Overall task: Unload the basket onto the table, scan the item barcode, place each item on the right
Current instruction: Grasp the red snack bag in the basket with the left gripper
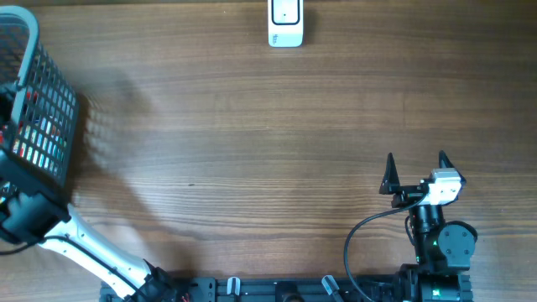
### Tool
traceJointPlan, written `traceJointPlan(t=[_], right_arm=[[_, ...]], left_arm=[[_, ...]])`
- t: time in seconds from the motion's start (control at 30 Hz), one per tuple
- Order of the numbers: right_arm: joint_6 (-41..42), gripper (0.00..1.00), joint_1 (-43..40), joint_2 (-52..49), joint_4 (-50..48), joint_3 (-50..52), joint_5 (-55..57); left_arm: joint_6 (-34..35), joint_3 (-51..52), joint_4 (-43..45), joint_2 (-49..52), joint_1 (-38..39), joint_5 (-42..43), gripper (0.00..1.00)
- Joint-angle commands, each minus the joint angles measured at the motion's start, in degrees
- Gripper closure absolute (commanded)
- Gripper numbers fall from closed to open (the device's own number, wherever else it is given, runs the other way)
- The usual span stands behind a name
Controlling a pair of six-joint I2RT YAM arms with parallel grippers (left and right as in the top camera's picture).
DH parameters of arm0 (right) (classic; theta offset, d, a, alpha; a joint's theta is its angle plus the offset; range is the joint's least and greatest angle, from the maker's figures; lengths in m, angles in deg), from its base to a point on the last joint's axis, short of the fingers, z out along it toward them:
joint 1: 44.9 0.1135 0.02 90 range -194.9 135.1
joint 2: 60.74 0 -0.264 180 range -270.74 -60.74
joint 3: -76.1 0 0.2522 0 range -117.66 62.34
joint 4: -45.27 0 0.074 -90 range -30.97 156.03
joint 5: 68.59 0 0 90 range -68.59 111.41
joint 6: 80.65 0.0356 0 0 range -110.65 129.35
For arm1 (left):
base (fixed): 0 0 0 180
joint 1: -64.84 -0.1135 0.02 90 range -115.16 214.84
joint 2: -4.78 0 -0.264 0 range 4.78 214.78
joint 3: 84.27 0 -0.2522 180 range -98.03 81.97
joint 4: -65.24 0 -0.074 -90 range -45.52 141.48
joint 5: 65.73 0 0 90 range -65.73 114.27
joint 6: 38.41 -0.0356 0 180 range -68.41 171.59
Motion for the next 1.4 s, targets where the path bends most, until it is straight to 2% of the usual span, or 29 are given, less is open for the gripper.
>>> traceJointPlan(t=[0.0, 0.2, 0.33, 0.47, 0.63, 0.7, 0.87, 1.0, 1.07, 1.23, 1.37], right_arm=[[0.4, 0.00, -0.2, 0.5, -0.1, 0.1, 0.7], [0.4, 0.00, -0.2, 0.5, -0.1, 0.1, 0.7], [0.4, 0.00, -0.2, 0.5, -0.1, 0.1, 0.7], [0.4, 0.00, -0.2, 0.5, -0.1, 0.1, 0.7], [0.4, 0.00, -0.2, 0.5, -0.1, 0.1, 0.7], [0.4, 0.00, -0.2, 0.5, -0.1, 0.1, 0.7], [0.4, 0.00, -0.2, 0.5, -0.1, 0.1, 0.7], [0.4, 0.00, -0.2, 0.5, -0.1, 0.1, 0.7], [0.4, 0.00, -0.2, 0.5, -0.1, 0.1, 0.7], [0.4, 0.00, -0.2, 0.5, -0.1, 0.1, 0.7], [0.4, 0.00, -0.2, 0.5, -0.1, 0.1, 0.7]], left_arm=[[-1.9, 0.3, 0.0, 3.4, 1.0, -8.6, 0.05], [-3.2, 0.4, 0.4, 4.6, 1.0, -9.4, 0.07], [-3.1, 0.4, 1.2, 6.3, 0.9, -14.8, 0.19], [-3.1, 0.3, 2.3, 6.6, 0.9, -16.6, 0.39], [-2.9, 0.3, 3.5, 6.6, 0.9, -16.7, 0.79], [-0.8, 0.2, 4.0, 6.5, 0.9, -18.1, 0.96], [0.6, 0.2, 2.8, 5.8, 0.9, -18.5, 0.96], [8.5, 0.2, 1.9, 1.5, 0.9, -18.7, 0.96], [12.1, 0.2, 1.1, -2.6, 0.9, -17.3, 0.96], [12.9, 0.2, -0.3, -14.4, 0.9, -8.2, 0.96], [16.1, 0.2, -0.8, -24.5, 0.9, -6.9, 0.96]])
